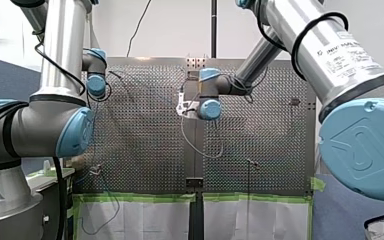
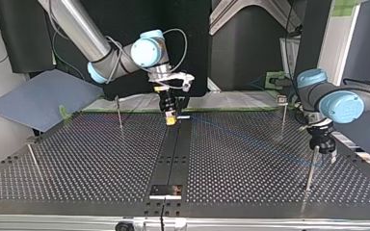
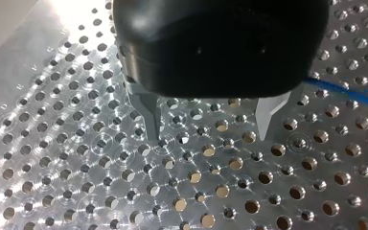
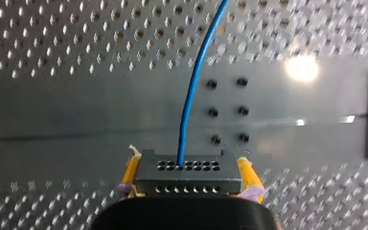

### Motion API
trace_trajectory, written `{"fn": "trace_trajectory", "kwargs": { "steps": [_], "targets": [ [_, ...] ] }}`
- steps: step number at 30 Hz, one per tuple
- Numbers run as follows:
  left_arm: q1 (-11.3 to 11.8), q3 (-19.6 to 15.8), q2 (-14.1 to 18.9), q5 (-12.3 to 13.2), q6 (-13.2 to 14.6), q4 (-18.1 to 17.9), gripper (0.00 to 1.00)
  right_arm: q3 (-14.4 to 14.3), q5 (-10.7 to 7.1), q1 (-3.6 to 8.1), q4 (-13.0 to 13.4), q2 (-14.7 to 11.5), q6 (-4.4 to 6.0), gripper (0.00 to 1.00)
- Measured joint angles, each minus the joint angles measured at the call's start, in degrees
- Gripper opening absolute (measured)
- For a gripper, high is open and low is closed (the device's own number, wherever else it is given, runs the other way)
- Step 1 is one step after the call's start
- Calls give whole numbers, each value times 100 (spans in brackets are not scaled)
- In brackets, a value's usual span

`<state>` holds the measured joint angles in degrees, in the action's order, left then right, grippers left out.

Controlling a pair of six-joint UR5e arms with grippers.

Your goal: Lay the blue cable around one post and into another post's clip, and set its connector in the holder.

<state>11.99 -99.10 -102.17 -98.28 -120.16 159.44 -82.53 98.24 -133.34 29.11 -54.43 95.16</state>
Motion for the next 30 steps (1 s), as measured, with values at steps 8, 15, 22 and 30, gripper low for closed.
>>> {"fn": "trace_trajectory", "kwargs": {
  "steps": [8,15,22,30],
  "targets": [
    [-12,-2,-5,50,-57,-139,100,-420,86,366,420,-1,200,0],
    [-12,-24,-6,69,-159,-222,100,-786,91,730,785,-2,257,0],
    [-7,-35,-7,77,-309,-308,100,-1111,157,1054,1109,-2,305,0],
    [-20,-37,-7,137,-345,-321,100,-1508,431,1453,1508,-2,291,0]
  ]
}}
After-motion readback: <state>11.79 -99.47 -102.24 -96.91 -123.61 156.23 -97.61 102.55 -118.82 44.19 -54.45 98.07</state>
